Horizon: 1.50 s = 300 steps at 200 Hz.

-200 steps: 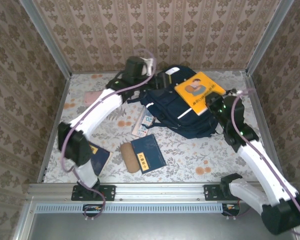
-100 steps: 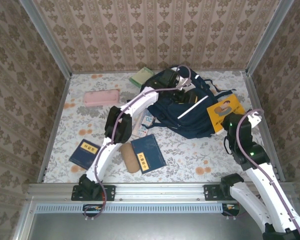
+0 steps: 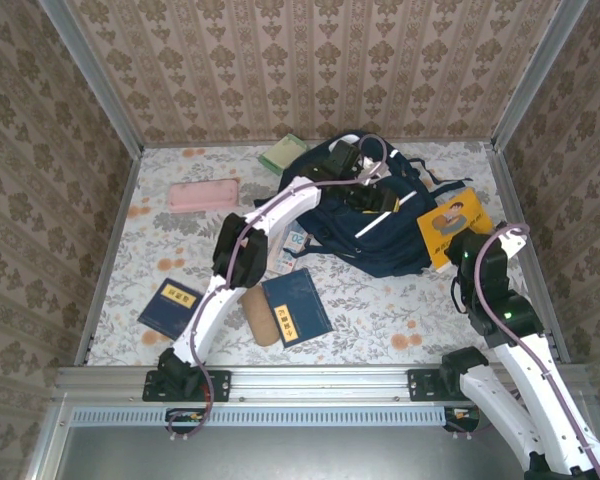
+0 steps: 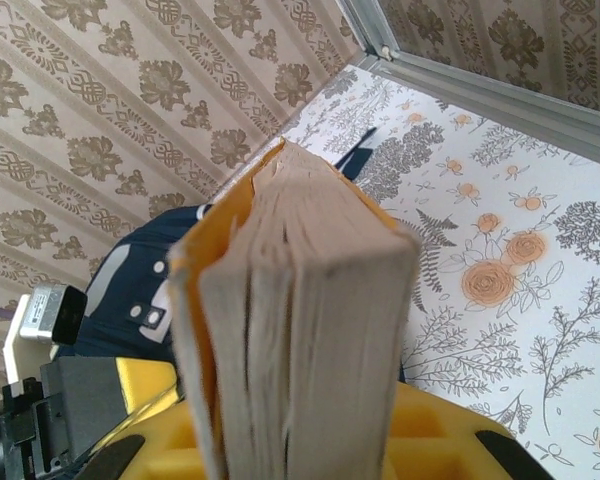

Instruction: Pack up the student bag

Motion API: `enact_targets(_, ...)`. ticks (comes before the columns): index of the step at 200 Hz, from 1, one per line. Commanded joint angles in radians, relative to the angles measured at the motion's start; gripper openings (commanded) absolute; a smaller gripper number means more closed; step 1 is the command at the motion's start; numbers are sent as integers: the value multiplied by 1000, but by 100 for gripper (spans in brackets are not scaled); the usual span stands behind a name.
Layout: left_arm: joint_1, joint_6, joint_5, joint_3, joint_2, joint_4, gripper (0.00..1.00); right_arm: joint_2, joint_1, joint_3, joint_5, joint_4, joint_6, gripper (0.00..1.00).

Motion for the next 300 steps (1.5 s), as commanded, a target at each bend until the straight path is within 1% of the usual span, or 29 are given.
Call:
enact_targets(1,-23,19,40,-11,10,-15,70,-19,-5,4,-3,88,-14,0)
enact_targets(48,-37,44,27,-77,-12,-22,67,-19,-9,1,-16,90,-6,0)
enact_targets(79,-29,83,-65,-112,-33,-53,67,-21,-12,-9,-37,96,10,0)
enact_targets(97,-23,89,-75,-107,-32,-54,66,-18,-12,-14,-52,101,17,0)
enact_targets(103,-23,90,-79,-98,-29,-58,64,-17,-14,-16,-56,101,19,0)
enact_targets(125,-26,99,-72,-52,-2,-72,52,-13,-15,-21,-75,109,26,0)
enact_targets(149,-29,104,-80,-15,29,-81,35,-13,-17,-19,-90,108,34,0)
enact_targets(160,-26,107,-94,-6,39,-85,29,-14,-17,-16,-100,107,38,0)
enact_targets(166,-22,101,-93,-6,43,-75,24,-16,-17,-14,-102,104,40,0)
enact_targets(177,-9,66,-72,-7,49,-45,7,-20,-17,-10,-107,97,43,0)
enact_targets(184,-2,40,-54,-7,46,-20,0,-25,-17,-8,-106,92,43,0)
enact_targets(198,8,4,-30,3,25,13,0,-38,-17,0,-100,81,40,0)
enact_targets(222,21,9,-31,58,-33,-12,0,-61,-17,22,-91,58,22,0)
enact_targets(242,48,-30,-23,70,-92,12,0,-86,-17,39,-80,44,15,0)
enact_targets(268,94,-115,0,70,-156,76,0,-144,-17,68,-82,43,9,0)
enact_targets(300,155,-217,49,129,-168,122,0,-205,-17,104,-87,40,1,0)
